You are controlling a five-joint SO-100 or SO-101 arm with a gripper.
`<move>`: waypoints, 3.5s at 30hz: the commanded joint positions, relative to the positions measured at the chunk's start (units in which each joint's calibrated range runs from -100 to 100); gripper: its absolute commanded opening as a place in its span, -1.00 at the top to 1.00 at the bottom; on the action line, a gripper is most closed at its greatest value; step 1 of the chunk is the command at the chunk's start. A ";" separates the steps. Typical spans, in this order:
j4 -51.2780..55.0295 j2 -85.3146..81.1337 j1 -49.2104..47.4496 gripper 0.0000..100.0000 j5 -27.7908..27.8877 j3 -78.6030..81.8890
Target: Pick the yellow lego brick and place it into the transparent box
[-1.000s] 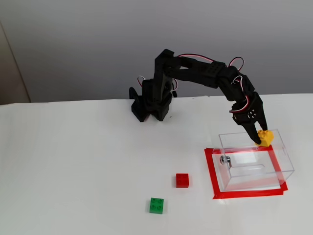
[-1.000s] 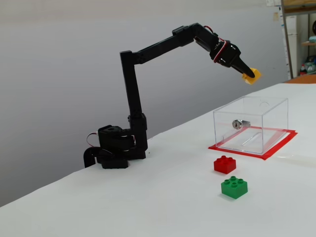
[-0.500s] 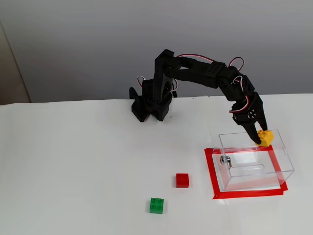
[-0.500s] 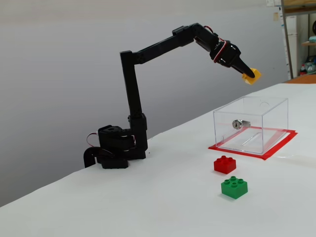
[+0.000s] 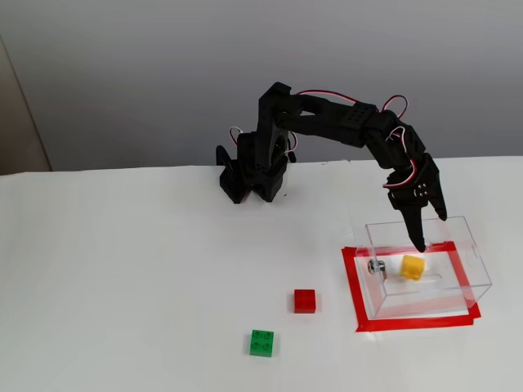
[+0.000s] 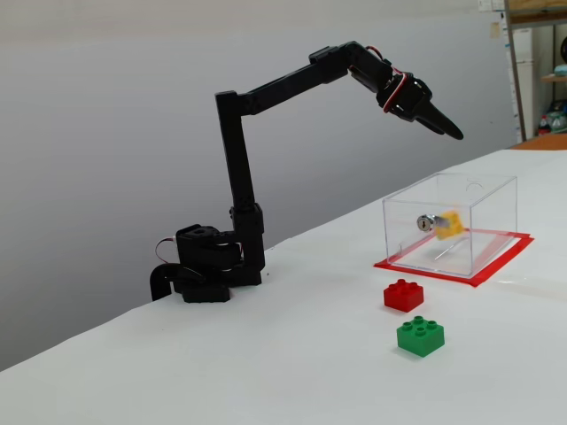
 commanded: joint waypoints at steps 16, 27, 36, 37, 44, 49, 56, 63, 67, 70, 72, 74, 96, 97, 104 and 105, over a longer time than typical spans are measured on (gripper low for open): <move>0.21 -1.03 0.76 0.44 0.27 -1.95; 0.29 -4.08 5.56 0.70 0.32 -1.23; 0.29 -13.50 14.66 0.93 0.32 9.53; 0.29 -14.77 15.84 0.95 0.32 10.98; 0.29 -24.02 24.19 0.97 0.32 20.74; 0.29 -30.72 31.07 0.97 0.32 28.07; 0.29 -38.62 42.16 0.97 0.38 37.02; 0.21 -45.83 52.29 0.97 5.23 44.79; 0.21 -49.14 57.32 0.97 5.86 49.68; 0.21 -51.43 60.79 0.97 5.49 54.47; 0.21 -53.04 62.35 0.97 5.39 57.90; 0.12 -55.08 63.01 0.97 5.33 61.16; -0.75 -79.85 59.02 0.97 2.20 96.60; -0.75 -80.36 59.17 0.97 2.31 96.69; -1.97 -84.35 58.94 0.97 2.46 100.49; -1.97 -85.28 58.94 0.97 2.31 101.76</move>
